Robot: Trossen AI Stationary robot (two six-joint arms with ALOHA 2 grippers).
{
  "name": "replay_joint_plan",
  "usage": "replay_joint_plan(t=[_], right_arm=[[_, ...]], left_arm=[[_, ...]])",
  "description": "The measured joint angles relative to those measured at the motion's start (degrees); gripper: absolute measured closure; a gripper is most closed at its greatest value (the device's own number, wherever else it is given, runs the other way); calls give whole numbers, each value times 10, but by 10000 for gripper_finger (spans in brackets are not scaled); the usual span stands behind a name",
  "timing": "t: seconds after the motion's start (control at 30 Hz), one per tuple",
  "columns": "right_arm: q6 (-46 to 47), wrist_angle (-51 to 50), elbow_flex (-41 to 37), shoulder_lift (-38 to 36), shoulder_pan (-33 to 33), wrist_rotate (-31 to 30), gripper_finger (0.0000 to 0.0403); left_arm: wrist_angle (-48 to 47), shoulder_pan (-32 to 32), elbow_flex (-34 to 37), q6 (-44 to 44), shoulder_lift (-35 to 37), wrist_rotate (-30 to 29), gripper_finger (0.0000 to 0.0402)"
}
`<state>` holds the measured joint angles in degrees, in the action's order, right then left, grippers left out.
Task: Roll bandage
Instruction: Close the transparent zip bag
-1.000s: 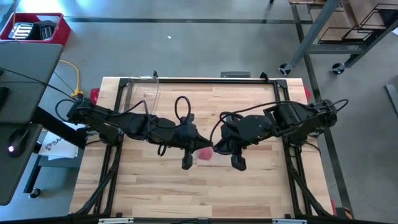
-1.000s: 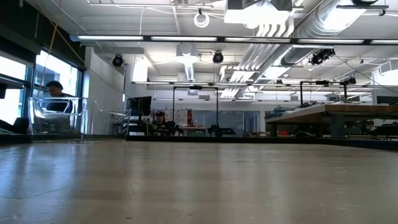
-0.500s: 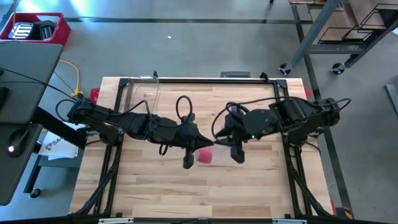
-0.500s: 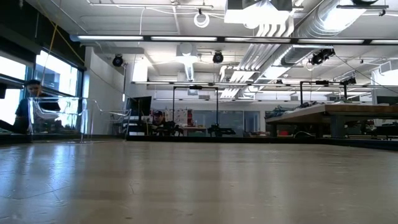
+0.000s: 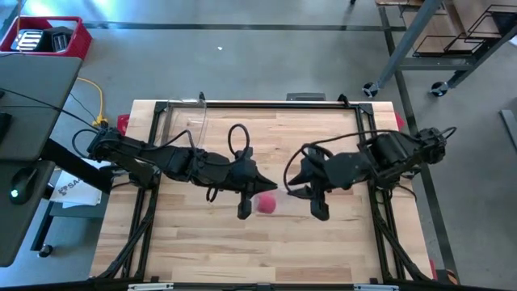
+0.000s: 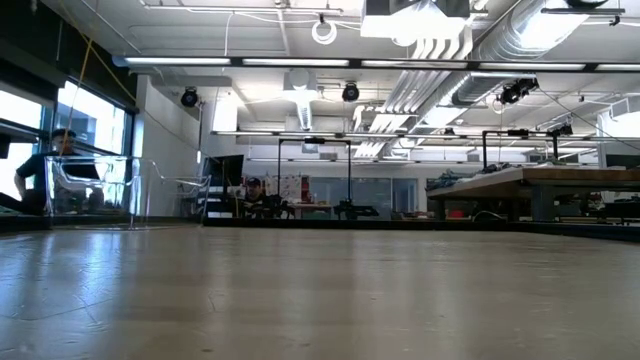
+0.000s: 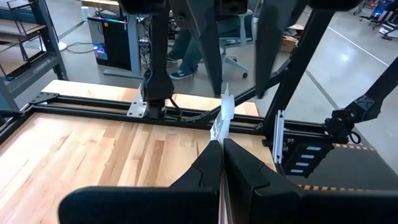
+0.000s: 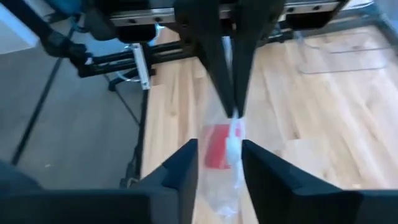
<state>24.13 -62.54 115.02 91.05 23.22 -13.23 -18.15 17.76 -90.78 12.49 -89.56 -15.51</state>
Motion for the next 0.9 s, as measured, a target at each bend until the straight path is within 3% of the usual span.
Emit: replay_joint_plan(t=[0.3, 0.7, 0.9], right_arm=[[-36, -28, 0, 9, 9, -14, 378], [-18, -26, 0, 24, 8, -19, 402], [0, -28, 0, 24, 8, -37, 402]], left_arm=[[-2, 0, 0, 0, 0, 0, 401], [-2, 0, 0, 9, 2, -6, 396], [-4, 0, 0, 23, 2, 8, 341]])
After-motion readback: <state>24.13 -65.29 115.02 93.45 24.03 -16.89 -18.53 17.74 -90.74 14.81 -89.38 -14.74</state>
